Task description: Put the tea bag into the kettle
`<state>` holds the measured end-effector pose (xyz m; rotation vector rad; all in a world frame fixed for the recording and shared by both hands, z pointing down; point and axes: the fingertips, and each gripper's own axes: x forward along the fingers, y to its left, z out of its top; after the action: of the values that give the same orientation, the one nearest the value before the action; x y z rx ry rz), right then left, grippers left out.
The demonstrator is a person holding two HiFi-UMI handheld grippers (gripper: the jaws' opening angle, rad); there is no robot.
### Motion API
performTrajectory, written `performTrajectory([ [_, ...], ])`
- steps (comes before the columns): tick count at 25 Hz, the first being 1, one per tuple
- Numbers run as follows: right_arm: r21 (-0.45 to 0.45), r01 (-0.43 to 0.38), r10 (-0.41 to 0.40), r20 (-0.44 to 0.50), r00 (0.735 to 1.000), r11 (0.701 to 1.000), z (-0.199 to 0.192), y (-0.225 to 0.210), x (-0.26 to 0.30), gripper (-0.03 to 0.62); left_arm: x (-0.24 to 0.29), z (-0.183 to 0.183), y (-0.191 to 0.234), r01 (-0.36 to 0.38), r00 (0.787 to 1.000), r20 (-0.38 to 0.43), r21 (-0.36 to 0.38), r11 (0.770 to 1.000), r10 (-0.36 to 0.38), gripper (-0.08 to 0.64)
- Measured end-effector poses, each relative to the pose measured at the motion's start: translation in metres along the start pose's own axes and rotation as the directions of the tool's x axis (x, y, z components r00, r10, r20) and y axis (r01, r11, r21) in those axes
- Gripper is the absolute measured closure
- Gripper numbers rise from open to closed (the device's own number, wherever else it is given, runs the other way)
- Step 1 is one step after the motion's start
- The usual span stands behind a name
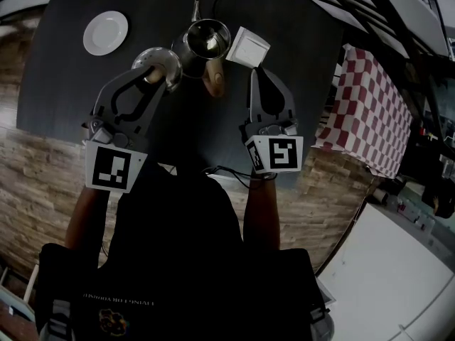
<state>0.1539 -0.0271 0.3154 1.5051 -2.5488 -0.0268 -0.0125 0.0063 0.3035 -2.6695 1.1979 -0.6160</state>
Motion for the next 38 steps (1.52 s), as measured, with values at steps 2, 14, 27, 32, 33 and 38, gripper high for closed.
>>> performTrajectory([
  [2, 0.0, 0.002, -0.002, 0.002, 1.0, 1.0, -0.001, -0.003, 0.001, 0.572, 0.004, 0.001, 0.0, 0.003, 1.0, 0.003, 0.003, 1.0, -0.003, 0.463],
  [14, 0.011, 0.017, -0.017, -0.004, 1.0, 1.0, -0.003, -0.016, 0.018, 0.572, 0.034, 0.01, 0.013, 0.044, 0.999, 0.015, 0.026, 0.999, -0.045, 0.463],
  [27, 0.005, -0.008, 0.008, -0.036, 0.999, 1.0, -0.014, -0.01, 0.039, 0.572, 0.063, 0.011, 0.031, 0.075, 0.997, 0.024, 0.044, 0.996, -0.076, 0.463],
  [32, 0.004, -0.027, 0.027, -0.039, 0.999, 1.0, -0.015, -0.005, 0.045, 0.572, 0.071, 0.014, 0.035, 0.084, 0.996, 0.031, 0.047, 0.995, -0.085, 0.463],
  [33, 0.002, -0.03, 0.03, -0.044, 0.999, 1.0, -0.015, -0.003, 0.046, 0.572, 0.073, 0.015, 0.035, 0.086, 0.996, 0.033, 0.047, 0.995, -0.087, 0.463],
  [38, 0.01, -0.065, 0.065, -0.052, 0.997, 0.998, -0.016, 0.006, 0.05, 0.572, 0.08, 0.016, 0.034, 0.095, 0.995, 0.038, 0.044, 0.995, -0.096, 0.463],
])
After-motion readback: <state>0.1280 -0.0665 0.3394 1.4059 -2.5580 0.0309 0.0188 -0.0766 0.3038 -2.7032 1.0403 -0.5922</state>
